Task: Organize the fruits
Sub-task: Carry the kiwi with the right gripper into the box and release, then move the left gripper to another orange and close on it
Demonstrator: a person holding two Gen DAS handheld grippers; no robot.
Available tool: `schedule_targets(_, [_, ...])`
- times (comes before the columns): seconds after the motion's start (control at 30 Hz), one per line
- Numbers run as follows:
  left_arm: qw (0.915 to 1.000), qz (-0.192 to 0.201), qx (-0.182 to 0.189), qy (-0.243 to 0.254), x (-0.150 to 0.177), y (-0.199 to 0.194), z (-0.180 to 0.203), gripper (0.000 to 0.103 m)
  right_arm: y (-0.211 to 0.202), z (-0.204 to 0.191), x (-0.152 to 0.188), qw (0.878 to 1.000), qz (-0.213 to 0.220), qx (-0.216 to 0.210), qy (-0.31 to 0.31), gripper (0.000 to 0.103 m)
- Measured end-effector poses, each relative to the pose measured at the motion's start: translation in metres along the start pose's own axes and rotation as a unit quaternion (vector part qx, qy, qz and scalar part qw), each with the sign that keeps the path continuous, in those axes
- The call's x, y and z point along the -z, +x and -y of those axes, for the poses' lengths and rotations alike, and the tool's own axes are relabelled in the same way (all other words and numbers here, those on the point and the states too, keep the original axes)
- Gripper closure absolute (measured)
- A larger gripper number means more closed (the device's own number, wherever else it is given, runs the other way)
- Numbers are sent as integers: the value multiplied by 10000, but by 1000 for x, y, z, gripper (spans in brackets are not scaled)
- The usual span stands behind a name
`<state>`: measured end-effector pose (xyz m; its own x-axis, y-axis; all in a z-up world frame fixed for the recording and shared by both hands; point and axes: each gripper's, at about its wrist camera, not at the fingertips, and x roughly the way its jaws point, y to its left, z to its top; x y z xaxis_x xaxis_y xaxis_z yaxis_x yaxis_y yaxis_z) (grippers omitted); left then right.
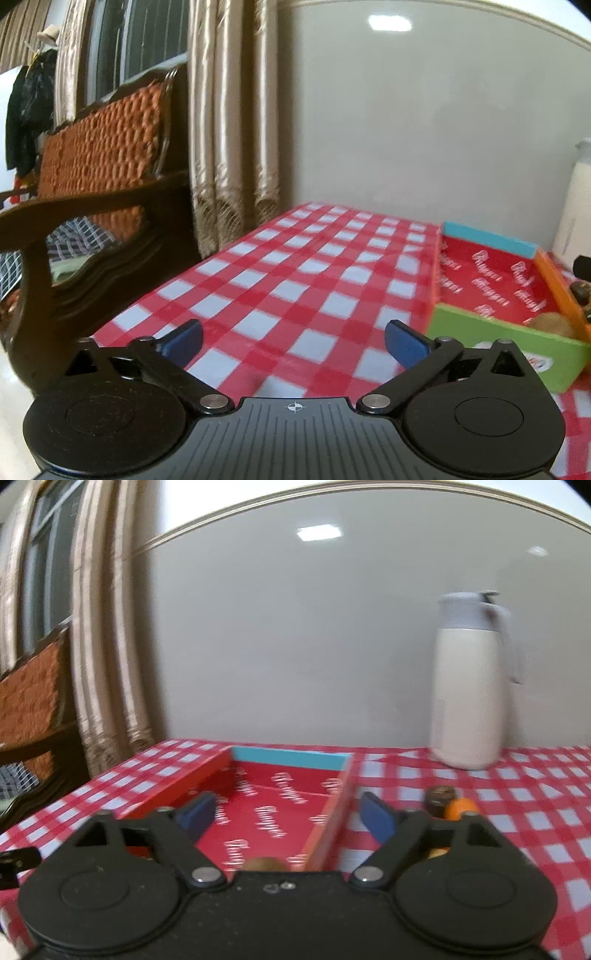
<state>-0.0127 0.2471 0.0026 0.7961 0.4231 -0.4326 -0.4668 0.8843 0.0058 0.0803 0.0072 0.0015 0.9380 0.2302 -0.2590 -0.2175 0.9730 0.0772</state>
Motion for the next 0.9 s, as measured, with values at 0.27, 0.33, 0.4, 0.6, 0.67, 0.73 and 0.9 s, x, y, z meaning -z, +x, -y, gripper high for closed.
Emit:
schedule_targets(0.27, [9987, 80, 473, 178, -4, -9, 44, 0, -23, 70, -3, 9946, 312, 823, 556, 0])
schedule_targets(0.33, [9977, 95, 652, 158, -4, -12, 56, 0, -28, 85, -3, 9925, 303, 1005, 634, 0])
schedule_targets(0.4, [9962, 90, 857, 121, -5, -15, 68, 0, -35, 101, -4, 9906, 323, 1103, 740, 0])
schedule_targets(0.6, [9921, 100, 1202, 340, -1, -23, 111, 0, -52, 129, -1, 9881, 290, 1302, 762, 0])
schedule_targets(0.67, [9908, 125, 1252, 492, 1, -26, 128, 0, -57, 137, 0, 9878, 276, 1337, 749, 0])
schedule_targets(0.73, [9881, 152, 1396, 634, 3, -32, 145, 0, -63, 145, 1, 9873, 269, 1388, 729, 0])
schedule_targets(0.9, [9847, 268, 1523, 799, 5, -43, 173, 0, -75, 166, 2, 9853, 256, 1518, 734, 0])
